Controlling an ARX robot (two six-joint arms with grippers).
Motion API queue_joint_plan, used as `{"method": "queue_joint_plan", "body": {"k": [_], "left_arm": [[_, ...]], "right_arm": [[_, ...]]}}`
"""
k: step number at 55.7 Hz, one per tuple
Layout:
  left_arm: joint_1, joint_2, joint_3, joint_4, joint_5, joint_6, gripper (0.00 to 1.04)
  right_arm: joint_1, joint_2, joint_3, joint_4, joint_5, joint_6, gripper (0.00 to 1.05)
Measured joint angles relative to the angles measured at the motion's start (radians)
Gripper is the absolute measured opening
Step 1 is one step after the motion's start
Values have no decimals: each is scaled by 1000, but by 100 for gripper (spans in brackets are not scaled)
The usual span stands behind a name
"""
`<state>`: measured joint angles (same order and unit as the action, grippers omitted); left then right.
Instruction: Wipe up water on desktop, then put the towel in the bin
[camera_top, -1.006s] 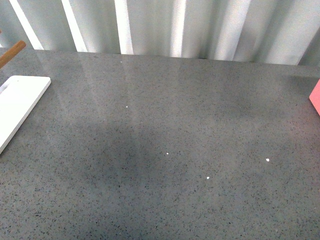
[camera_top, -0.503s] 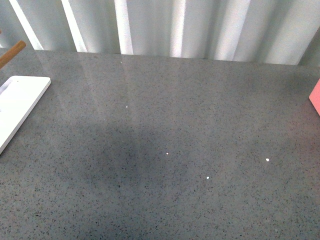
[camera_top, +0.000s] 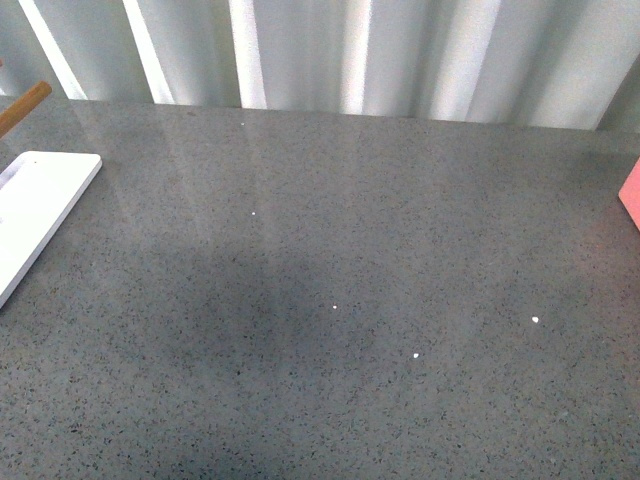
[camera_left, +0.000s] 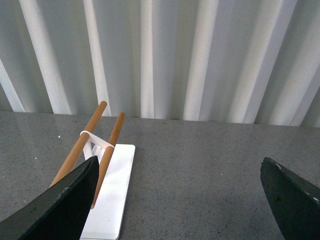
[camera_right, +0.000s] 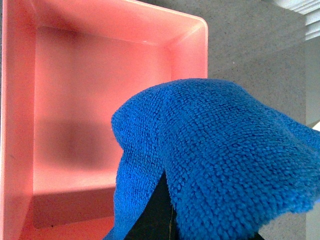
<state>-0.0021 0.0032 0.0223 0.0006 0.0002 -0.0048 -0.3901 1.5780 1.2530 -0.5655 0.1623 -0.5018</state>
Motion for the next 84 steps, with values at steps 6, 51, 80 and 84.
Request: {"method": "queue_joint_plan", "body": {"k": [6, 51, 80, 84], "left_arm": [[0, 0, 0, 0, 0, 0, 98], [0, 0, 0, 0, 0, 0, 98], [0, -1, 0, 0, -1, 0, 98], [0, -1, 0, 0, 0, 0, 98]], "right_arm": [[12, 30, 1, 13, 5, 14, 4], [23, 84, 31, -25, 69, 85, 98], [159, -320, -843, 1414, -397, 477, 16], [177, -352, -894, 1417, -372, 480, 5]]}}
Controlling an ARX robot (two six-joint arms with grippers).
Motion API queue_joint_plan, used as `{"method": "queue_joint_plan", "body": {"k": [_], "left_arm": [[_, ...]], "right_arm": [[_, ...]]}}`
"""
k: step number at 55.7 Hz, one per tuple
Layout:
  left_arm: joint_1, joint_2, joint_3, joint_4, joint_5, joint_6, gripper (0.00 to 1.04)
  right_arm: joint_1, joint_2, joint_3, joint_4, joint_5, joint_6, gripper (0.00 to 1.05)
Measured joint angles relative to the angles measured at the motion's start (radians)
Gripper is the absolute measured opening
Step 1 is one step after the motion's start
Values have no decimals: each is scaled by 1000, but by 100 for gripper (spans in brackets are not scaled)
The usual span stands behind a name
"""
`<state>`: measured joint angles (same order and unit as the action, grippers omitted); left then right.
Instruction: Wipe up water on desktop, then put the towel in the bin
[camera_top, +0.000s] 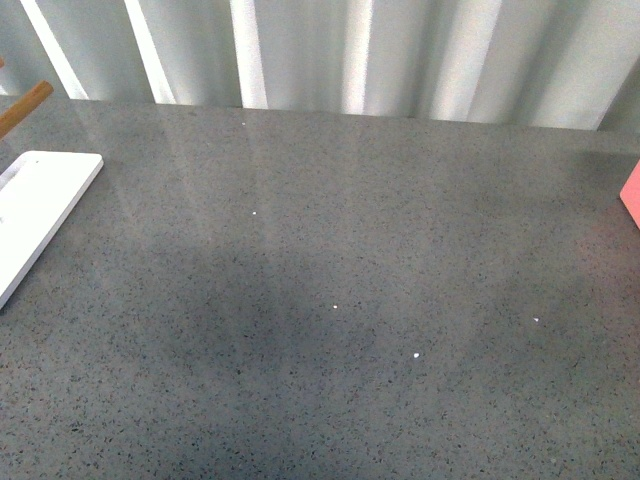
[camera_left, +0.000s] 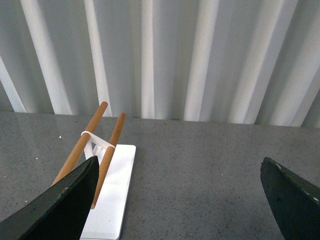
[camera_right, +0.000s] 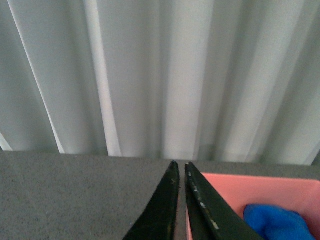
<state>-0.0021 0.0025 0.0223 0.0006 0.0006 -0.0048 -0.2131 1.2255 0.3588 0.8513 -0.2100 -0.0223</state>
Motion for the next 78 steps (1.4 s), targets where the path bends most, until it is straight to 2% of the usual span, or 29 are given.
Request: {"method": "queue_joint_plan", "body": {"k": [12, 30, 34, 39, 44, 78], "left_arm": [[0, 0, 0, 0, -1, 0, 98], [0, 0, 0, 0, -1, 0, 98], [0, 0, 0, 0, -1, 0, 98], [0, 0, 0, 0, 0, 0, 98], [0, 0, 0, 0, -1, 0, 98], [0, 0, 0, 0, 0, 0, 98]], "right_arm": [[73, -165, -146, -9, 62, 3, 3], [126, -348, -251, -91, 116, 4, 3], [174, -393, -269, -121, 186, 3, 3], [208, -455, -290, -163, 193, 3, 3], [209, -487, -330, -137, 198, 3, 3], [210, -874, -338, -498, 202, 5, 3]]}}
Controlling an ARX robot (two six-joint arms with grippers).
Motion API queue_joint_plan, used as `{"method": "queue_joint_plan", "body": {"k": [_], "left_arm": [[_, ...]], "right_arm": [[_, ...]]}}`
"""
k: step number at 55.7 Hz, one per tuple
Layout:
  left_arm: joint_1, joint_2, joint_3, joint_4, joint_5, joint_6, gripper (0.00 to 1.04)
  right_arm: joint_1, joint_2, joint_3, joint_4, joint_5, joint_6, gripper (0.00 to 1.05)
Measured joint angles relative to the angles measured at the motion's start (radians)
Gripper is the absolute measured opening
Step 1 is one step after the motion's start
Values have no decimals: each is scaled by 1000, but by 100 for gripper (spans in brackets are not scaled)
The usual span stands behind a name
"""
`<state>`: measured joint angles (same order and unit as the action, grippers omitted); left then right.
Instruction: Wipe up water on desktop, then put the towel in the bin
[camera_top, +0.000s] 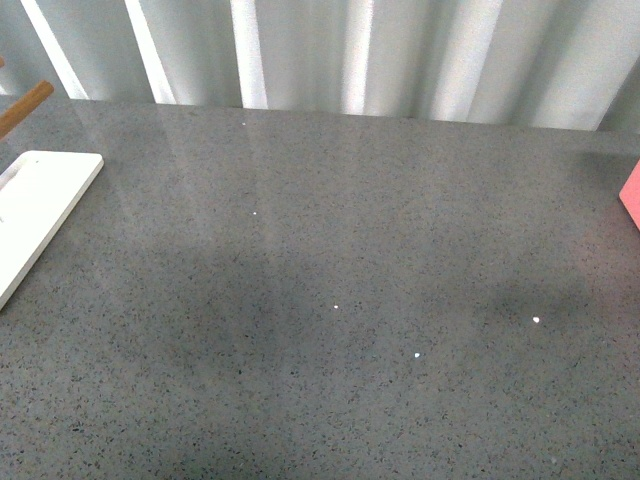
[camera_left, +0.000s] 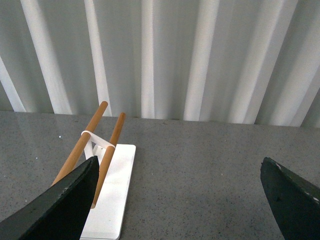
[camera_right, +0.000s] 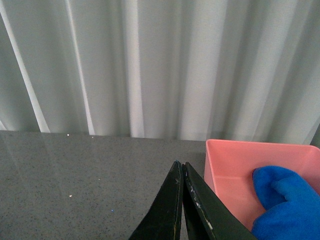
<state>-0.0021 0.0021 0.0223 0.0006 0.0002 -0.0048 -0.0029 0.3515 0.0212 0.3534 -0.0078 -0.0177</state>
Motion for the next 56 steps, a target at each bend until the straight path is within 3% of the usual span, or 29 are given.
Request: {"method": "queue_joint_plan", "body": {"k": [31, 38, 56], "left_arm": [[0, 0, 0, 0, 0, 0, 98], [0, 0, 0, 0, 0, 0, 98], [0, -1, 0, 0, 0, 0, 98]], "right_arm": [[0, -177, 0, -175, 3, 1, 3], [0, -312, 0, -343, 4, 5, 3], [0, -347, 0, -353, 4, 6, 3]]}}
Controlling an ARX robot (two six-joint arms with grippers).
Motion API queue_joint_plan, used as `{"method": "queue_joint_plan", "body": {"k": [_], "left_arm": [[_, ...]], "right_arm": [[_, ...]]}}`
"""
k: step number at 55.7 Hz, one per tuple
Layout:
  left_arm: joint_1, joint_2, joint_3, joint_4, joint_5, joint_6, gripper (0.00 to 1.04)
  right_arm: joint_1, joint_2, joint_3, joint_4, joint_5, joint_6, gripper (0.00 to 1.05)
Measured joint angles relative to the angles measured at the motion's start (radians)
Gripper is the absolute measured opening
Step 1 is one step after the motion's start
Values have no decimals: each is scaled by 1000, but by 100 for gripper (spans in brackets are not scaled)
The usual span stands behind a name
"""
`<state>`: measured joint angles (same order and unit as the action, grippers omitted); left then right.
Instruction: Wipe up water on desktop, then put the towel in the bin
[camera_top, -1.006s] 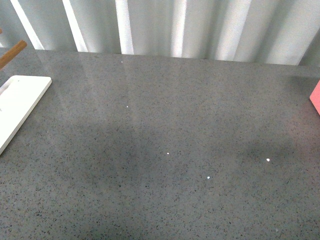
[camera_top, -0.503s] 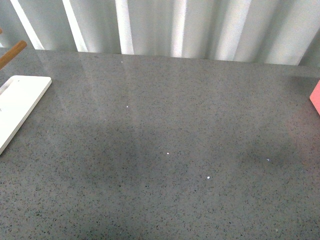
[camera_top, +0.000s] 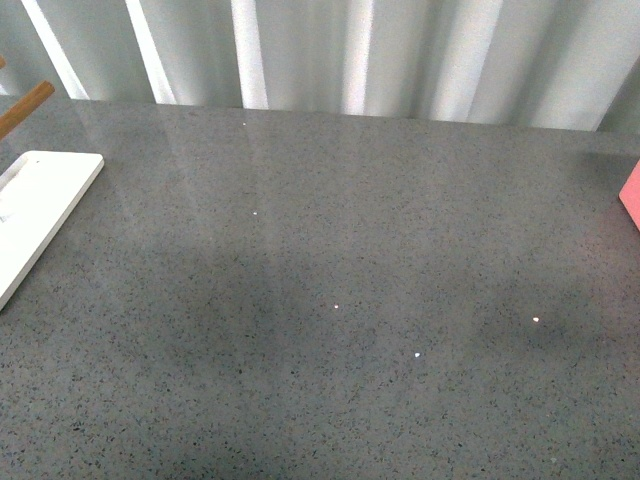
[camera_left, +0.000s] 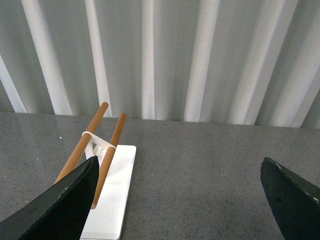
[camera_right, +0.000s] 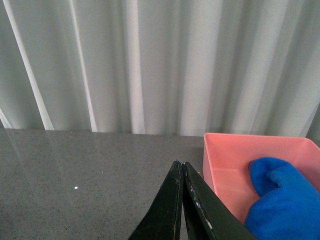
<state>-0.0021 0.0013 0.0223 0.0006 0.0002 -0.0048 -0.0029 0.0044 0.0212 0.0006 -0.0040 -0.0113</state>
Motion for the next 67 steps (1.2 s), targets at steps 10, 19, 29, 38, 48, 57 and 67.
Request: {"method": "queue_joint_plan", "body": {"k": [10, 19, 29, 38, 48, 57, 67], "left_arm": [[0, 0, 0, 0, 0, 0, 98], [0, 0, 0, 0, 0, 0, 98], [0, 0, 0, 0, 0, 0, 98], [0, 0, 0, 0, 0, 0, 98], [0, 0, 0, 0, 0, 0, 98], [0, 0, 0, 0, 0, 0, 98], [0, 0, 0, 0, 0, 0, 98]], "right_arm": [[0, 0, 0, 0, 0, 0, 5], [0, 0, 0, 0, 0, 0, 31], [0, 0, 0, 0, 0, 0, 72], [0, 0, 0, 0, 0, 1, 98], [0, 0, 0, 0, 0, 1, 98], [0, 0, 0, 0, 0, 1, 98], [0, 0, 0, 0, 0, 1, 98]]}}
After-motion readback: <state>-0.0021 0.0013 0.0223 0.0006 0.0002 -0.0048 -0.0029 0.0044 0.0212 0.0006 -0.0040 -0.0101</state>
